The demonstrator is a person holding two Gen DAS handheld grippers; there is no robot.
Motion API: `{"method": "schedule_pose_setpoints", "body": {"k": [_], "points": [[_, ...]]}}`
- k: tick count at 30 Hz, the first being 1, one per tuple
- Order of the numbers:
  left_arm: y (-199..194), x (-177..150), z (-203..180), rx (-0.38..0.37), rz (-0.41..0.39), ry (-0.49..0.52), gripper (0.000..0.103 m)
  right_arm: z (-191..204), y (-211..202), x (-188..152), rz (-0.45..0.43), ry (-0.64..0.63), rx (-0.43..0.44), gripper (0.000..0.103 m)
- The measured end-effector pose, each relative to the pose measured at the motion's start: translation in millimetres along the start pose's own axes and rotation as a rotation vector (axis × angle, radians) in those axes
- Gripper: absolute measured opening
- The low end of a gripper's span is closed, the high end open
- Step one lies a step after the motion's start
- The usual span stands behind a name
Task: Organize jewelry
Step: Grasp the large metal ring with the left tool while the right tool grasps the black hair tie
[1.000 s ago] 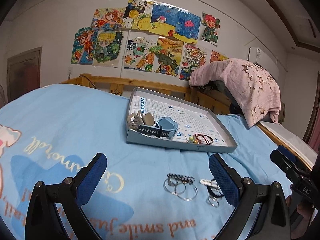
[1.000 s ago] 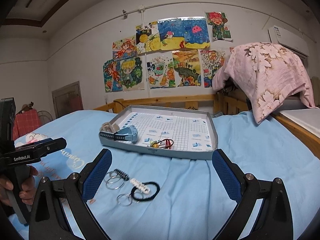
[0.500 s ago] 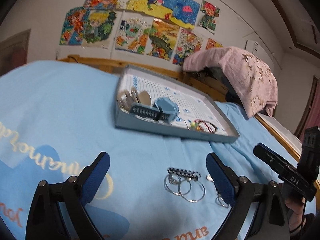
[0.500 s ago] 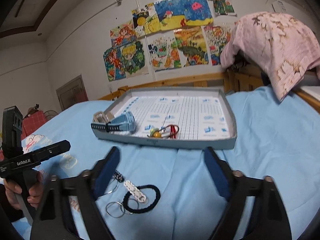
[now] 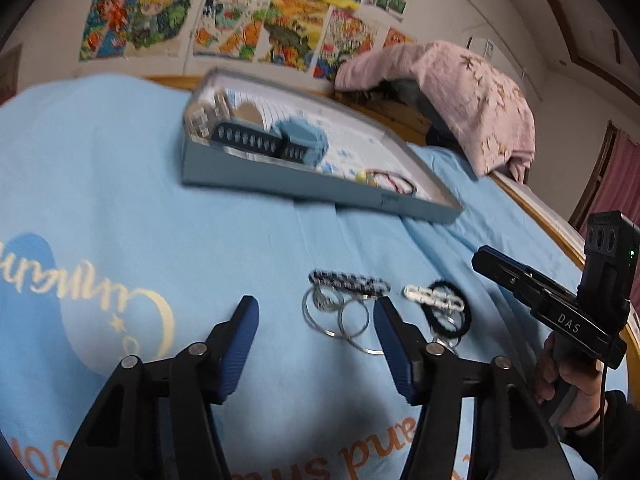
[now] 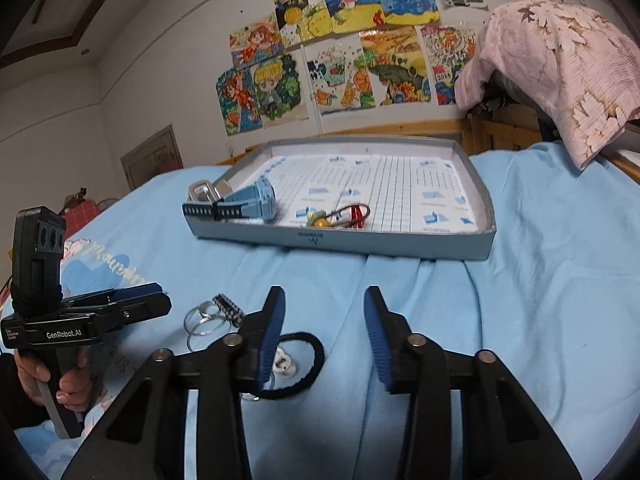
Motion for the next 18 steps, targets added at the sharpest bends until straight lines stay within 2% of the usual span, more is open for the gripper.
{"method": "schedule_pose_setpoints", "body": {"k": [3, 9, 14, 16, 18], "points": [[6.4, -2.5, 0.2, -0.01, 0.03, -0.009, 0.053, -2.2, 4.4, -4.9, 0.028, 0.009, 0.002, 0.029], [27.4, -6.1, 0.6, -0.013, 0.117, -0.026, 0.04, -4.7, 11.6, -11.8, 0.06, 0.024, 0.009, 0.028], [38.4, -7.3, 0.9, 0.004, 0.154, -0.03, 0.033, -3.6, 16.7, -15.0, 0.081, 0.025, 0.015, 0.028], [39.7, -8.6, -1.2, 0.013, 0.16, -0.015, 0.028, -1.6, 19.4, -15.8, 0.093, 0.018, 0.018, 0.023], [40.9, -10.3, -3.1, 0.012, 0.165, -0.006, 0.016, 0.9, 22.6, -17.0, 0.108, 0.011, 0.021, 0.02]]}}
Point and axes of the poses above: each gripper's, at about its wrist camera, not at the fingertips, and y roughly the way its jaws point, z to its left, x to its top, the point moved 8 cm from there along y, roughly the way its jaws point, and after that the axes turned 8 degrees about x, right-handed, at the moved point
